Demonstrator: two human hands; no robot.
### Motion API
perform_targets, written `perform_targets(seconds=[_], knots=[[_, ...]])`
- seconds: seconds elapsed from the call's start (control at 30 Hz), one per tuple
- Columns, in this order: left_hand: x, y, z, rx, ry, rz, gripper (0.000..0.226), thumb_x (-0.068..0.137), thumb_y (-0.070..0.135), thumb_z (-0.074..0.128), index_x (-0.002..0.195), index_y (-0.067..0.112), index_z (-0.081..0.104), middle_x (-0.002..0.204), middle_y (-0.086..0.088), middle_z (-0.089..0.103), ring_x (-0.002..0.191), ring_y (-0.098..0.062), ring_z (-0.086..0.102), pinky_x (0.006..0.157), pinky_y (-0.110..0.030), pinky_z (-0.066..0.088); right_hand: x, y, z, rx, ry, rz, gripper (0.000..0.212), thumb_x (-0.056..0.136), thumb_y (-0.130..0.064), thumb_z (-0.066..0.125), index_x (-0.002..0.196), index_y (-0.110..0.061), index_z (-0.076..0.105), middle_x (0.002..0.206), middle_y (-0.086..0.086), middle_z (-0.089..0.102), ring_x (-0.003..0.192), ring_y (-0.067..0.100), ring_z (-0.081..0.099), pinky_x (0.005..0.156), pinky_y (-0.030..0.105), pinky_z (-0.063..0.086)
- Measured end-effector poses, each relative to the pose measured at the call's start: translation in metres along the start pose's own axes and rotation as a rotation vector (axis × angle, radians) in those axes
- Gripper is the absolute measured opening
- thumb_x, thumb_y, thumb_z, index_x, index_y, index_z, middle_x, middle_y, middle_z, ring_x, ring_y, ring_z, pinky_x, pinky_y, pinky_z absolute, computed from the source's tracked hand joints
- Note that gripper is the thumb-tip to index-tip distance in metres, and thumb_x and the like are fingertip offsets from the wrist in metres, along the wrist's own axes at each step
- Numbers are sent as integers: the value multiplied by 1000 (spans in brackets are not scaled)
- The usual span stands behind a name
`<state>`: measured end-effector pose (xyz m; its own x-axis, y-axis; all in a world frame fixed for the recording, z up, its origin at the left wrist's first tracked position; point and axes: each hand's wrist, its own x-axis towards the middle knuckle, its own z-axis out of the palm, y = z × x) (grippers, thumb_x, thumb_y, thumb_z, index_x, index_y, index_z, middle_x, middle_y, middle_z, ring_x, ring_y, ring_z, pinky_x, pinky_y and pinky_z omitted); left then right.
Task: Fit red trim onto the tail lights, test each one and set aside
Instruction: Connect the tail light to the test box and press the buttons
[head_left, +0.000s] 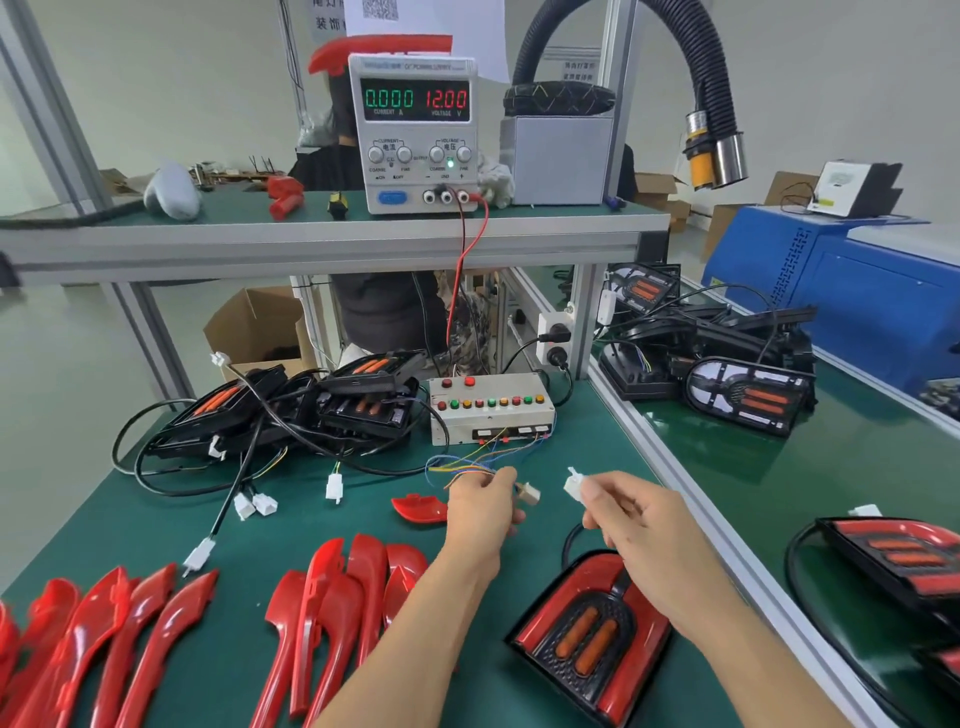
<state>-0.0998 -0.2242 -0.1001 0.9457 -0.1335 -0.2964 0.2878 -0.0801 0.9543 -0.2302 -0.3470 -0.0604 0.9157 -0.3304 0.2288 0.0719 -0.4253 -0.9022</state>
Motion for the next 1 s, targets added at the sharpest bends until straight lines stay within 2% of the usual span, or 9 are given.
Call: perform_targets(seconds=[0.07,0.17,0.33,0.4,0.47,0.63,1.0], knots=[[-5,0,-5,-203,-107,-20,24,102,21,59,83,6,59,59,-2,61,44,-13,58,43,-22,44,2,2,5,-44,26,-14,5,95,-40,68,92,-40,71,80,-13,71,67,-1,60,66,12,46],[-11,1,-10,-284,-180,8,26,102,25,60,88,3,63,58,0,60,47,-14,61,45,-20,46,4,8,13,-186,53,-25,5,94,-35,71,92,-34,66,84,-22,68,74,1,62,67,11,44],[-17,6,-17,-324,-284,-10,27,98,32,66,84,10,62,61,1,60,51,-13,57,48,-20,42,13,16,23,-515,86,-155,10,93,-38,68,94,-34,59,75,-15,62,68,7,57,62,23,42],[-18,7,-19,-345,-325,-27,23,96,30,69,86,10,63,64,1,61,54,-13,58,52,-21,44,16,17,26,-602,121,-230,11,94,-34,68,99,-29,60,82,-14,62,69,8,56,64,31,45],[-19,7,-22,-372,-377,-45,18,95,26,70,91,10,63,67,1,62,57,-13,59,56,-21,45,18,18,27,-653,154,-297,13,93,-30,70,101,-24,62,86,-11,62,64,15,56,61,37,48],[-19,6,-24,-384,-359,-60,16,92,24,74,88,11,64,67,-1,63,54,-11,59,52,-18,45,18,21,30,-688,219,-429,17,86,-24,78,97,-20,66,79,-9,64,54,13,54,49,34,49],[-20,2,-23,-417,-370,-72,18,90,24,75,84,12,63,64,-1,62,52,-12,57,52,-19,44,24,26,34,-705,247,-531,25,79,-17,86,93,-18,65,75,-8,64,53,14,56,46,28,44]])
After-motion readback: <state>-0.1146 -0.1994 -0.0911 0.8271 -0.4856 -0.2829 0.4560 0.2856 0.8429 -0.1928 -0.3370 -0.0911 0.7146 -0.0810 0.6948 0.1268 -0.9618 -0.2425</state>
